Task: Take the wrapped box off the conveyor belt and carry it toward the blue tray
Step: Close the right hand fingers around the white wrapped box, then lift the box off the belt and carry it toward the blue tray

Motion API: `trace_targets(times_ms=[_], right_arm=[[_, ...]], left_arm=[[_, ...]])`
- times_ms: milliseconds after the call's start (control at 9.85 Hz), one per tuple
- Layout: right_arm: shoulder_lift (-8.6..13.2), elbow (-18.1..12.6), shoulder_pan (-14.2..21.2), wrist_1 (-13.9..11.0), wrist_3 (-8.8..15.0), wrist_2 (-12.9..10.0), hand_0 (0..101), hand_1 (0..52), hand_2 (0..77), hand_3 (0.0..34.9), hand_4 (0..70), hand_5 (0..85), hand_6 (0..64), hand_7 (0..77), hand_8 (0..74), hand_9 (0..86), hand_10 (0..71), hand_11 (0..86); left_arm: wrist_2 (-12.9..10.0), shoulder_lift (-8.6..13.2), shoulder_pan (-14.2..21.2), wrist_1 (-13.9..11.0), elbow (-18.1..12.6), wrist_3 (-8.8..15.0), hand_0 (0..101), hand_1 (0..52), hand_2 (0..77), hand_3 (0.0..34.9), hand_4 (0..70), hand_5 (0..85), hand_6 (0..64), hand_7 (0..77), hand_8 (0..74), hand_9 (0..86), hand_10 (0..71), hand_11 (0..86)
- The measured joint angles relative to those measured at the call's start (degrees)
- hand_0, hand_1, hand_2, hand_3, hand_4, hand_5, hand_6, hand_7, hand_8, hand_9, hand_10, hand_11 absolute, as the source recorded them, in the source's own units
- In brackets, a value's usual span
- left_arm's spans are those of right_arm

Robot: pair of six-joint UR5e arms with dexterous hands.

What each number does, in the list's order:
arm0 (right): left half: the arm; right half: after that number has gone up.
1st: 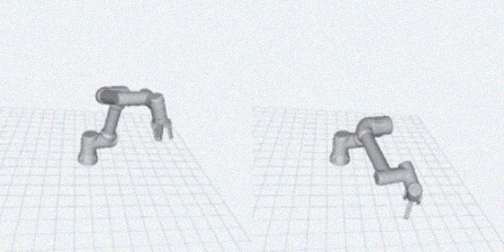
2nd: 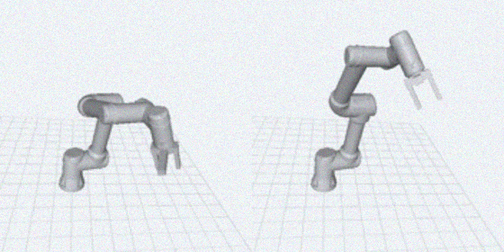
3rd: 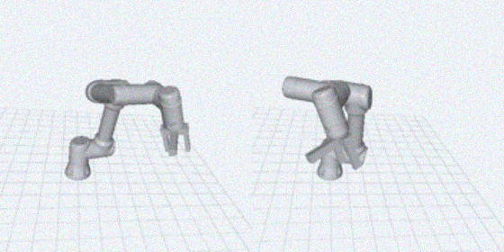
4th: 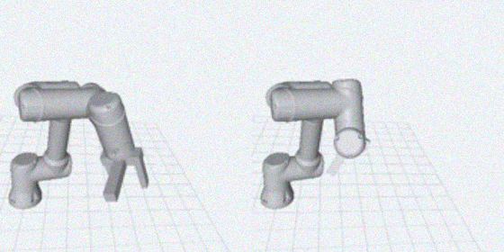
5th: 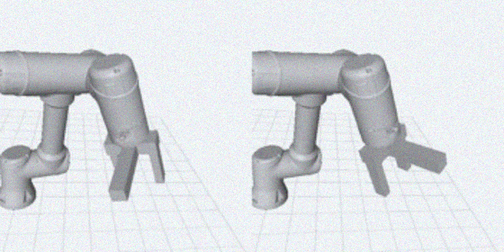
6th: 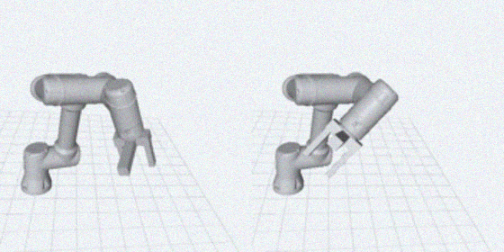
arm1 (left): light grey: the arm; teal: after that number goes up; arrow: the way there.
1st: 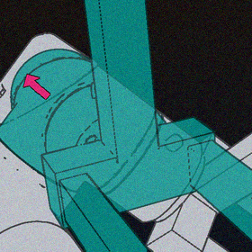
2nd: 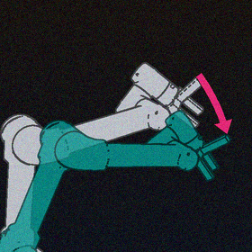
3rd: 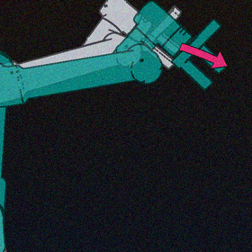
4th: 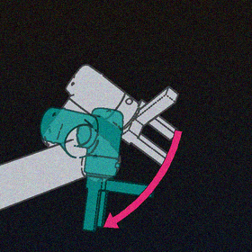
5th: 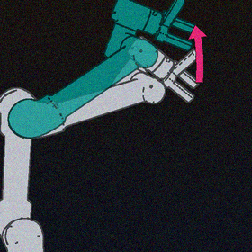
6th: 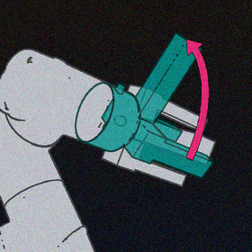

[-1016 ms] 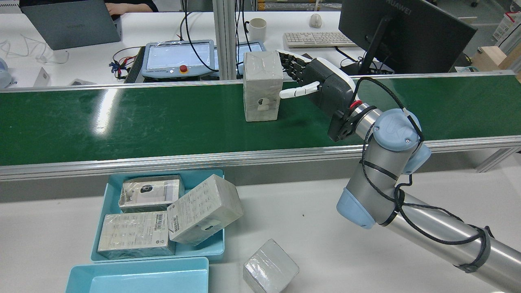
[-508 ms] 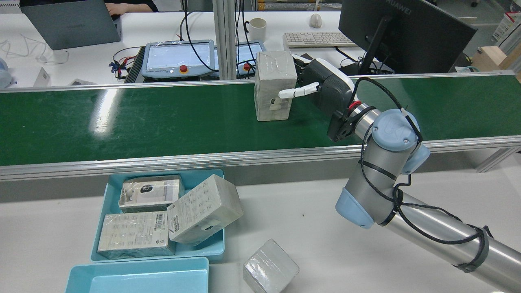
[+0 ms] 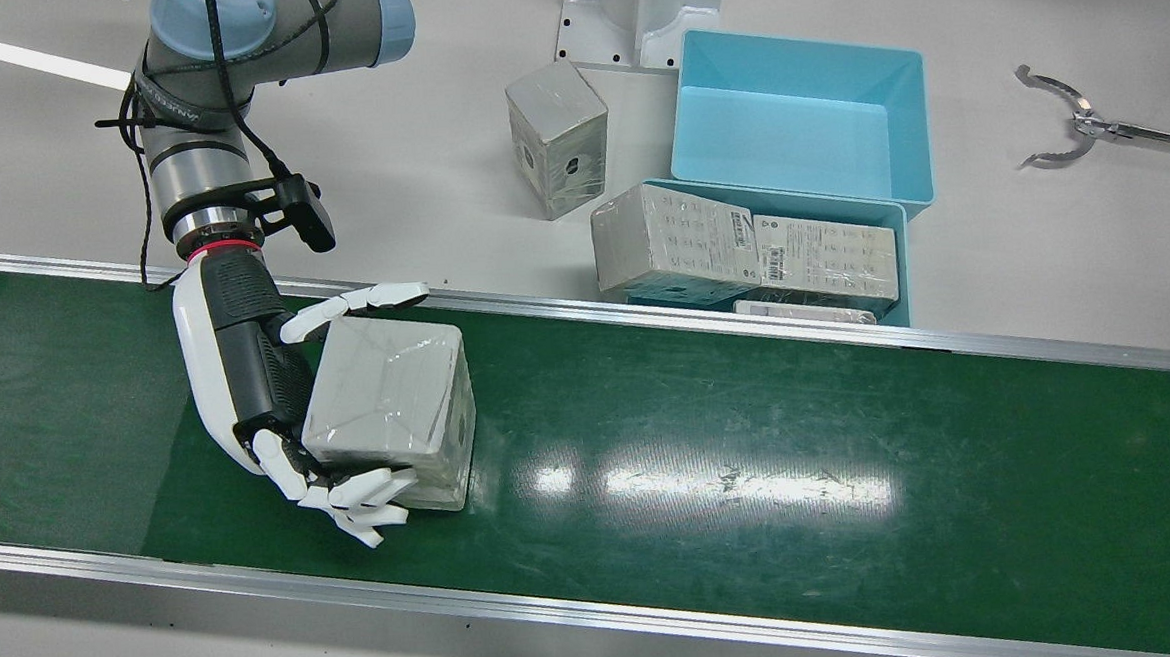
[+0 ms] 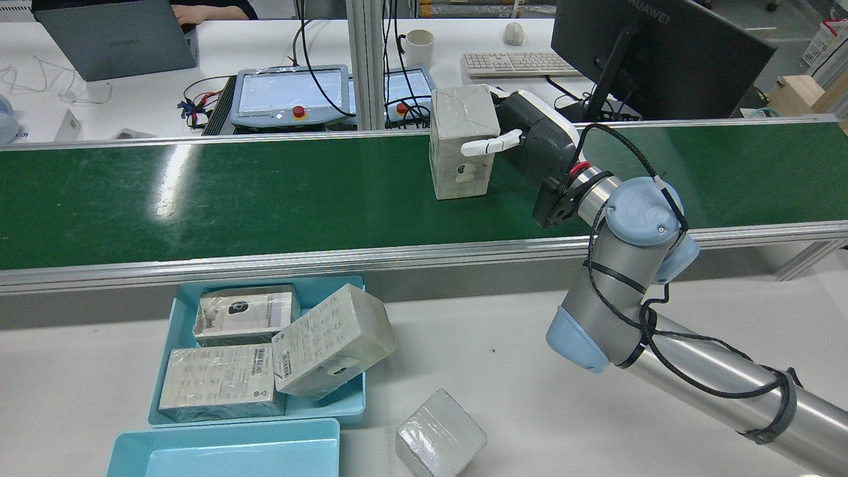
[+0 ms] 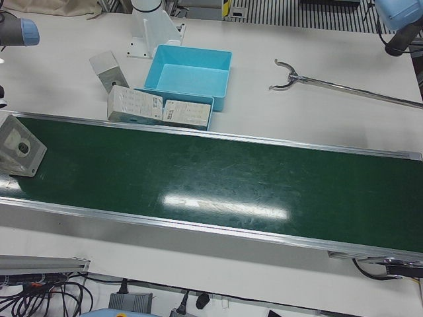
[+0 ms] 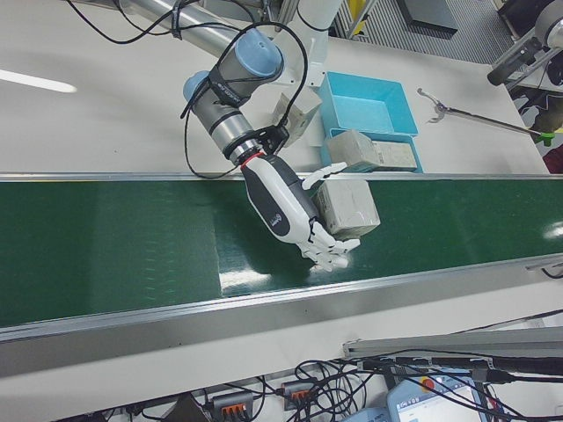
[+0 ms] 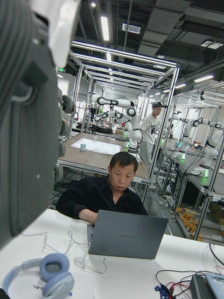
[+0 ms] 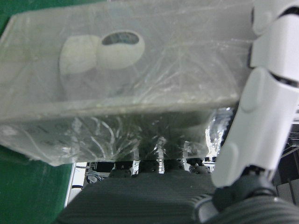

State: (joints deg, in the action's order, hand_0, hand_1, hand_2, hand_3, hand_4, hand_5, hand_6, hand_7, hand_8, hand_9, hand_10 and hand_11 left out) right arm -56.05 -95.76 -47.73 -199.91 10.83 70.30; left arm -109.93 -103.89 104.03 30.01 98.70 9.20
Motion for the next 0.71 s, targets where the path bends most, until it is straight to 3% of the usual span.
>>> trace_targets(times_ms=[203,305,406,508,609,711], right_arm=[[0.0,-0.4,0.0,0.0,0.0,-0.1,43,1.1,15.8,0.0,9.3,60.5,25.1,41.5,32.7,39.3,21.3,30.0],[0.1,-0.8,0.0,0.0,0.0,-0.2,43,1.1,15.8,0.0,9.3,60.5,25.1,41.5,32.7,39.3,21.3,30.0],[0.4,-1.7,0.0,0.0,0.0,-0.5,43,0.0,21.3,0.0,14.7,69.8,31.6,48.5,43.1,48.5,37.1,45.3],[0.8,-3.3,0.5,-0.2,0.1,-1.5,43,0.0,21.8,0.0,19.6,69.3,34.4,54.0,48.0,53.5,43.6,51.3],[1.1,-5.4,1.6,-0.3,0.3,-3.1,43,0.0,24.5,0.0,22.9,70.4,37.1,66.5,55.1,64.9,49.1,68.7],[1.2,-7.9,3.7,-0.4,0.7,-5.4,43,0.0,24.5,0.0,22.9,70.4,37.1,66.5,55.1,64.9,49.1,68.7]], left_arm=[[0.0,0.0,0.0,0.0,0.0,0.0,0,0.0,1.1,0.0,0.0,1.1,0.0,0.0,0.0,0.0,0.5,0.0],[0.0,0.0,0.0,0.0,0.0,0.0,0,0.0,0.5,0.0,0.0,1.1,0.0,0.0,0.0,0.0,0.0,0.0],[0.0,0.0,0.0,0.0,0.0,0.0,0,0.0,0.5,0.0,0.0,1.1,0.0,0.0,0.0,0.0,0.5,0.0],[0.0,0.0,0.0,0.0,0.0,0.0,0,0.0,0.5,0.0,0.0,1.1,0.0,0.0,0.0,0.0,0.0,0.0],[0.0,0.0,0.0,0.0,0.0,0.0,0,0.0,0.5,0.0,0.0,1.1,0.0,0.0,0.0,0.0,0.0,0.0],[0.0,0.0,0.0,0.0,0.0,0.0,0,0.0,0.5,0.0,0.0,1.1,0.0,0.0,0.0,0.0,0.0,0.0]])
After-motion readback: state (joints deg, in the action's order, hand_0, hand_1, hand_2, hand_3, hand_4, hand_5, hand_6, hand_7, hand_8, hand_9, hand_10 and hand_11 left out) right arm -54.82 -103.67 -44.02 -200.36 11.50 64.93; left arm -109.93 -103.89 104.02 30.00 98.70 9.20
